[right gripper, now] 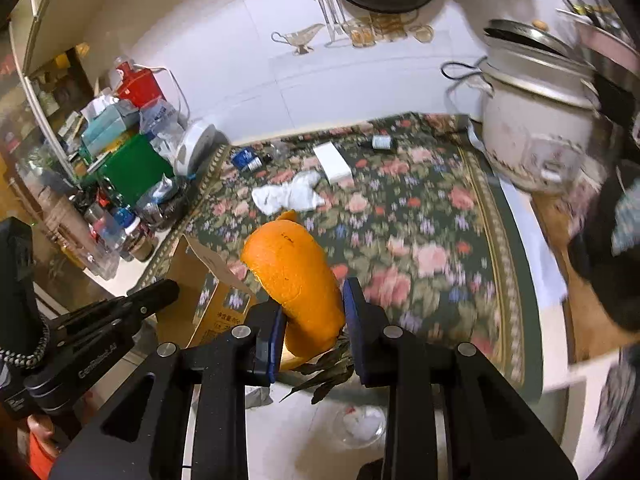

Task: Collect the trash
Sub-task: 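Lower both held items over the floor bin and open both tools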

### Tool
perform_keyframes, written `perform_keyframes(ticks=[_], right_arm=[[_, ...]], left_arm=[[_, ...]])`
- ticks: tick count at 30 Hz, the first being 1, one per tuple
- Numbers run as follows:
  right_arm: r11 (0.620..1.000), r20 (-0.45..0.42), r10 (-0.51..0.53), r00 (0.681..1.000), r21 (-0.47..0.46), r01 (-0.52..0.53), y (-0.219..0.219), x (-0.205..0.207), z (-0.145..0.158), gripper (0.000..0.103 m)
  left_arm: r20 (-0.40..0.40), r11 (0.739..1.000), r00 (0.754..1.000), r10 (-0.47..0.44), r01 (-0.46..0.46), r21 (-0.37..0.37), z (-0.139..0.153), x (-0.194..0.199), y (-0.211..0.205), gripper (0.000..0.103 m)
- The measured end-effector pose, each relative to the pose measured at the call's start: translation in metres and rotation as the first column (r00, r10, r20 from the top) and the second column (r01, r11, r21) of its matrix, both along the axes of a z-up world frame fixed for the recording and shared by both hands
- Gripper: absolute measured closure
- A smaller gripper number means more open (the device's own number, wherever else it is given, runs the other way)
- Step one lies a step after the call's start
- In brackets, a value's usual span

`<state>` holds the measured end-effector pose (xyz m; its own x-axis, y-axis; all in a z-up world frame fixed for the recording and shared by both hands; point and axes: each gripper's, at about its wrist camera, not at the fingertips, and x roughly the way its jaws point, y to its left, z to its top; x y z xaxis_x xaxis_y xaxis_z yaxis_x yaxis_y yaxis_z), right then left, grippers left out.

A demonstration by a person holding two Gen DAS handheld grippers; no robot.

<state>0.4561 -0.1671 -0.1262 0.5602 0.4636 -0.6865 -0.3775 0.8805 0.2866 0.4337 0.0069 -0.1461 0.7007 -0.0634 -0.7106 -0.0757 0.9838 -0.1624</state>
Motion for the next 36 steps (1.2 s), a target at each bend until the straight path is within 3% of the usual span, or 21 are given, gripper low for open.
perform_keyframes(ticks=[9, 21, 29, 36], right_arm=[[0.995, -0.05, -0.104, 0.993, -0.014, 0.103, 0.015, -0.08, -0.041, 0.077], [0.988, -0.195, -0.148, 0.969, -0.076, 0.135, 0.014, -0.129, -0.099, 0.077], [0.99, -0.281, -0.113, 0.953, -0.114, 0.083, -0.004, -0.121, -0.172, 0.077], [0.99, -0.335, -0.072, 0.94, -0.14, 0.026, -0.022, -0.098, -0.276, 0.077]], left_arm=[[-0.046, 0.995, 0.994, -0.098, 0.098, 0.004, -0.035, -0.07, 0.021, 0.103], [-0.188, 0.99, 0.972, -0.139, 0.138, -0.022, -0.099, -0.102, 0.013, 0.103], [-0.287, 0.997, 0.954, -0.082, 0.077, -0.029, -0.187, -0.095, 0.0, 0.103], [-0.34, 0.999, 0.94, 0.003, -0.019, -0.046, -0.294, -0.085, -0.012, 0.103]])
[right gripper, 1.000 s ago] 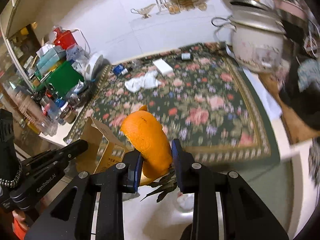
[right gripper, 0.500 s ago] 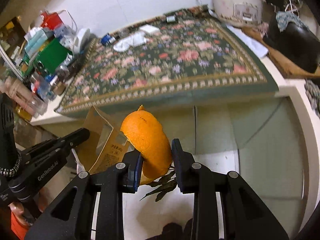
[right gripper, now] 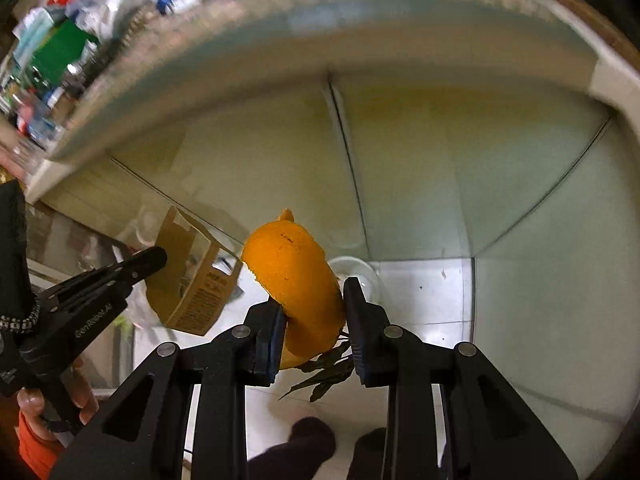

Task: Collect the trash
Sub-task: 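Lower both held items over the floor bin and open both tools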

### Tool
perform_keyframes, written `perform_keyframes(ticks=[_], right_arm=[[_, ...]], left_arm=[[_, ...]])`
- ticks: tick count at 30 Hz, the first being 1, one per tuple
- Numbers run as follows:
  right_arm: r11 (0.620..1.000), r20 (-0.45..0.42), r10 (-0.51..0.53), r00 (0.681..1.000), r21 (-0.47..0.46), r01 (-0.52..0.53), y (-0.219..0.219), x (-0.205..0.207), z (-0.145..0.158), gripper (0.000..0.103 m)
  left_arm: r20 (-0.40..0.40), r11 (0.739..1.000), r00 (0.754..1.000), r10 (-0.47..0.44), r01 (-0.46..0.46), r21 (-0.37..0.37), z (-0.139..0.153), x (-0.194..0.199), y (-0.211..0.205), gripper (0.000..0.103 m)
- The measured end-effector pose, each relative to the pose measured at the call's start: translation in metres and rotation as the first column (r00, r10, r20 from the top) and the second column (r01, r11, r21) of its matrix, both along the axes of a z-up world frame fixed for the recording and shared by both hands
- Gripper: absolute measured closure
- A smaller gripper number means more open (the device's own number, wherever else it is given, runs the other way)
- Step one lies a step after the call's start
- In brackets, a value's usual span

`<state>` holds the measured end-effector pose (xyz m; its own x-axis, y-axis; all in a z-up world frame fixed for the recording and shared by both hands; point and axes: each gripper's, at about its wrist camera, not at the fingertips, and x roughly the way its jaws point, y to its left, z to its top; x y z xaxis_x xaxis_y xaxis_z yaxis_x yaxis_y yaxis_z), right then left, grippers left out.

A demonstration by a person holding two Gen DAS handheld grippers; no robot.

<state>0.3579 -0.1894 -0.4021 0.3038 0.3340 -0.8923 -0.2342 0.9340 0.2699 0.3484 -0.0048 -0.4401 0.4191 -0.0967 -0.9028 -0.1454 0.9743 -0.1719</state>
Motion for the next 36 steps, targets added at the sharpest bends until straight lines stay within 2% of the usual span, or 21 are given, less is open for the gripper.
perform_keyframes(ticks=[2, 5, 11, 15, 18, 21, 23, 28, 32, 33, 34, 36], right_arm=[[1.0, -0.014, 0.012, 1.0, -0.017, -0.013, 0.0, 0.006, -0.031, 0.077], [0.999, -0.047, 0.026, 0.999, -0.044, -0.028, 0.003, 0.014, -0.077, 0.077], [0.998, -0.135, 0.056, 0.989, -0.033, -0.061, 0.02, 0.036, -0.178, 0.076], [0.996, -0.14, 0.085, 0.987, -0.029, -0.09, 0.037, 0.05, -0.225, 0.074], [0.993, -0.136, 0.113, 0.984, -0.024, -0.117, 0.046, 0.057, -0.248, 0.072], [0.988, -0.127, 0.145, 0.981, -0.029, -0.15, 0.048, 0.062, -0.257, 0.069], [0.988, -0.126, 0.149, 0.981, -0.014, -0.152, 0.045, 0.065, -0.26, 0.062], [0.99, -0.113, 0.139, 0.984, 0.01, -0.139, 0.032, 0.07, -0.257, 0.061], [0.993, -0.083, 0.118, 0.99, -0.002, -0.119, 0.014, 0.071, -0.245, 0.061], [0.994, -0.072, 0.111, 0.991, -0.003, -0.112, 0.008, 0.071, -0.24, 0.061], [0.994, -0.066, 0.106, 0.992, -0.003, -0.106, 0.005, 0.071, -0.237, 0.061], [0.996, -0.05, 0.091, 0.995, -0.008, -0.092, -0.003, 0.069, -0.224, 0.061]], left_arm=[[-0.01, 1.0, 1.0, 0.017, -0.017, -0.003, -0.026, 0.002, -0.001, 0.103], [-0.034, 0.999, 0.998, 0.049, -0.049, -0.012, -0.083, 0.003, 0.002, 0.103], [-0.095, 0.994, 0.99, 0.104, -0.105, -0.012, -0.177, 0.0, 0.02, 0.103], [-0.117, 0.993, 0.986, 0.12, -0.12, 0.009, -0.224, -0.002, 0.03, 0.103], [-0.135, 0.993, 0.984, 0.116, -0.114, 0.02, -0.251, -0.001, 0.032, 0.103], [-0.141, 0.994, 0.984, 0.105, -0.101, 0.03, -0.269, 0.002, 0.028, 0.103], [-0.15, 0.995, 0.984, 0.099, -0.096, 0.029, -0.283, 0.006, 0.025, 0.103], [-0.177, 0.996, 0.981, 0.079, -0.083, -0.016, -0.31, 0.023, 0.019, 0.103], [-0.166, 0.997, 0.985, 0.055, -0.061, -0.035, -0.314, 0.039, 0.006, 0.101], [-0.158, 0.998, 0.987, 0.041, -0.049, -0.048, -0.312, 0.044, 0.001, 0.09], [-0.16, 0.998, 0.987, 0.033, -0.042, -0.054, -0.313, 0.047, -0.001, 0.072], [-0.157, 0.998, 0.987, 0.026, -0.035, -0.056, -0.309, 0.053, -0.007, 0.059]])
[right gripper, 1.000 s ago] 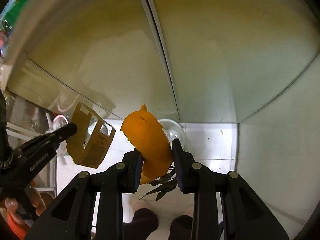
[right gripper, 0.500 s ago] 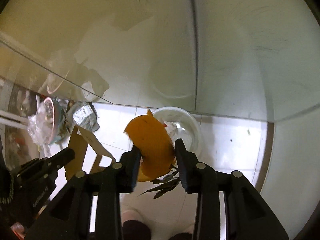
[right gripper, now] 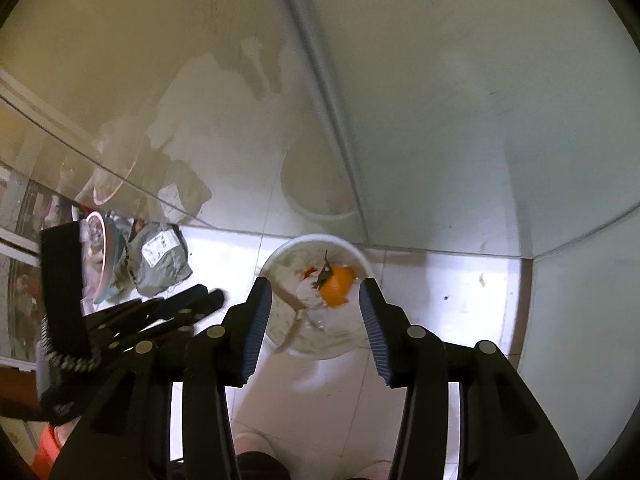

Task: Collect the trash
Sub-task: 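Lower both held items over the floor bin and open both tools, then raise both open tools back toward the counter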

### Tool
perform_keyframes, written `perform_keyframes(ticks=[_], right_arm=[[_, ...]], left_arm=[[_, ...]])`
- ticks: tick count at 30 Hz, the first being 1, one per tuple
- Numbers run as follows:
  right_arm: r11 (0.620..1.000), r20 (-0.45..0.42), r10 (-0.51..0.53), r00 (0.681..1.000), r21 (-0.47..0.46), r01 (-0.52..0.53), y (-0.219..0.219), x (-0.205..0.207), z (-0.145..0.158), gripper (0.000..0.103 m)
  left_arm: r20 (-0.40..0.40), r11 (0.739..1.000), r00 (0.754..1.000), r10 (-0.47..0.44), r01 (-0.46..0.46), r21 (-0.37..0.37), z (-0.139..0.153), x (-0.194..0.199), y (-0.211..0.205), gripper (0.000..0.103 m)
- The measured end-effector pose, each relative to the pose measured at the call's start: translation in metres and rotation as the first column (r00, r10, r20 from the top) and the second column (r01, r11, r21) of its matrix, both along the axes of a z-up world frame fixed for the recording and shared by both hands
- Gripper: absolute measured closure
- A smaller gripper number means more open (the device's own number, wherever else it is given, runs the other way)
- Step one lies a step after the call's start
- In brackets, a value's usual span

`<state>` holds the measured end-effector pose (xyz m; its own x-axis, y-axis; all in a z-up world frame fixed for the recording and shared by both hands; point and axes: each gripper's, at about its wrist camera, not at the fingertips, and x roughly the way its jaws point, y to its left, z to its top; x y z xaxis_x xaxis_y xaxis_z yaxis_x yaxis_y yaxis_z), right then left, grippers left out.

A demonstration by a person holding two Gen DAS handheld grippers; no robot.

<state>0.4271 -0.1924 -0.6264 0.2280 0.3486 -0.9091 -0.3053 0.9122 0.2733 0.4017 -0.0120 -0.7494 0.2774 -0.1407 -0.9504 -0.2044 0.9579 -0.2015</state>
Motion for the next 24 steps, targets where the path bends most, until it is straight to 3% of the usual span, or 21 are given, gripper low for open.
perform_keyframes(ticks=[4, 9, 17, 24], right_arm=[[1.0, 0.023, -0.011, 1.0, 0.009, 0.011, -0.004, -0.006, 0.022, 0.06], [1.0, 0.042, -0.012, 0.999, 0.017, 0.012, 0.003, -0.017, 0.066, 0.06], [0.999, 0.08, -0.002, 0.997, 0.034, -0.001, 0.014, -0.041, 0.173, 0.061], [0.998, 0.153, -0.013, 0.988, 0.061, 0.003, 0.014, -0.07, 0.294, 0.061]], left_arm=[[0.01, 1.0, 1.0, -0.025, 0.025, 0.009, 0.018, 0.0, -0.003, 0.059], [0.033, 0.999, 0.999, -0.02, 0.019, 0.036, 0.072, -0.015, 0.0, 0.059], [0.097, 0.998, 0.995, -0.006, 0.0, 0.06, 0.214, -0.053, 0.009, 0.059], [0.192, 0.998, 0.981, 0.011, -0.024, 0.063, 0.365, -0.094, 0.018, 0.059]])
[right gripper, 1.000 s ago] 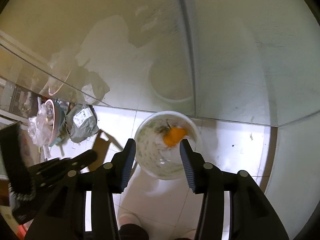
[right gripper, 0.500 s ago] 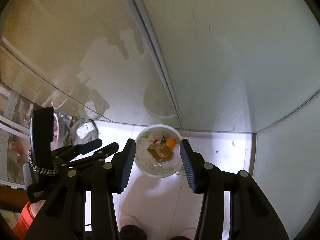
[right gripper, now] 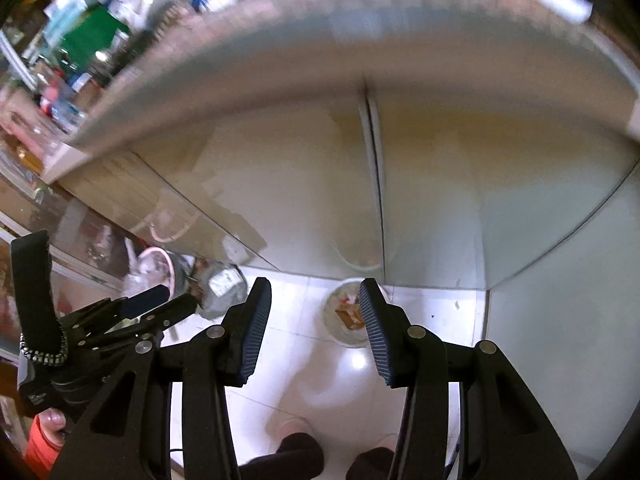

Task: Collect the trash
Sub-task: 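Raise both open tools back toward the counter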

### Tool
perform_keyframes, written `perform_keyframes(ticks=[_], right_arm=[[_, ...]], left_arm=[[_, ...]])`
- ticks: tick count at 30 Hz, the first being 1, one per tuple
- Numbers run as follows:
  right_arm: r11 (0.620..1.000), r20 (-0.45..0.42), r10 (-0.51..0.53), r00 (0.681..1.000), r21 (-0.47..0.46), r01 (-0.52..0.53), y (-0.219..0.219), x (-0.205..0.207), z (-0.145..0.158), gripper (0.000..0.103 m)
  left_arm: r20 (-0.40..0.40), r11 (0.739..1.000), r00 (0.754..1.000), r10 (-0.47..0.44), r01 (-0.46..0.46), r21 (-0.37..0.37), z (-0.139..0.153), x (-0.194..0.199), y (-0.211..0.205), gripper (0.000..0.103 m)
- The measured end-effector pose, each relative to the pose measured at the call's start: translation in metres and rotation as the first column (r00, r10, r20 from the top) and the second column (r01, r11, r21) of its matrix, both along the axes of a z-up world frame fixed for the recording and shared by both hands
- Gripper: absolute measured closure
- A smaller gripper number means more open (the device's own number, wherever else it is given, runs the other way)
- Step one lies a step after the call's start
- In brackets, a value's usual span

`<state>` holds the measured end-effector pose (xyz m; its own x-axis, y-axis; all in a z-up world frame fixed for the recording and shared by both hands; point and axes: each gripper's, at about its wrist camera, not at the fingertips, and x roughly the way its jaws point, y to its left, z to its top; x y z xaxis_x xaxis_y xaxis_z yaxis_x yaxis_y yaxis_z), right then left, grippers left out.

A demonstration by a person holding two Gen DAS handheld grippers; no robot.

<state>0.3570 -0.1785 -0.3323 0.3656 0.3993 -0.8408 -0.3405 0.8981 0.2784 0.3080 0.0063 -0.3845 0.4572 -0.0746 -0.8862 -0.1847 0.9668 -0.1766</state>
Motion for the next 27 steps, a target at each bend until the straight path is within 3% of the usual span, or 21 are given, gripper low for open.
perform_keyframes(ticks=[5, 11, 16, 20, 23, 26, 27], right_arm=[[1.0, 0.108, -0.015, 0.994, -0.008, 0.016, 0.0, -0.029, 0.088, 0.061], [0.998, 0.242, -0.055, 0.969, -0.007, 0.059, 0.007, -0.065, 0.171, 0.06], [0.995, 0.339, -0.094, 0.936, 0.013, 0.095, 0.017, -0.09, 0.222, 0.06], [0.992, 0.433, -0.126, 0.892, 0.038, 0.121, 0.023, -0.106, 0.253, 0.05], [0.99, 0.479, -0.139, 0.867, 0.053, 0.13, 0.024, -0.11, 0.272, 0.048], [0.987, 0.518, -0.161, 0.84, 0.069, 0.146, 0.026, -0.109, 0.286, 0.035], [0.986, 0.529, -0.167, 0.832, 0.074, 0.151, 0.025, -0.108, 0.289, 0.032]], left_arm=[[0.09, 1.0, 0.996, 0.007, -0.006, -0.011, 0.088, -0.025, 0.013, 0.059], [0.238, 0.999, 0.971, -0.03, 0.026, 0.021, 0.191, -0.053, 0.026, 0.056], [0.348, 0.997, 0.935, -0.072, 0.06, 0.045, 0.249, -0.07, 0.039, 0.054], [0.43, 0.995, 0.898, -0.095, 0.067, 0.08, 0.29, -0.083, 0.041, 0.047], [0.461, 0.992, 0.88, -0.112, 0.073, 0.101, 0.311, -0.085, 0.039, 0.044], [0.49, 0.99, 0.863, -0.123, 0.075, 0.116, 0.326, -0.082, 0.039, 0.03], [0.504, 0.99, 0.855, -0.123, 0.068, 0.126, 0.33, -0.08, 0.038, 0.022]])
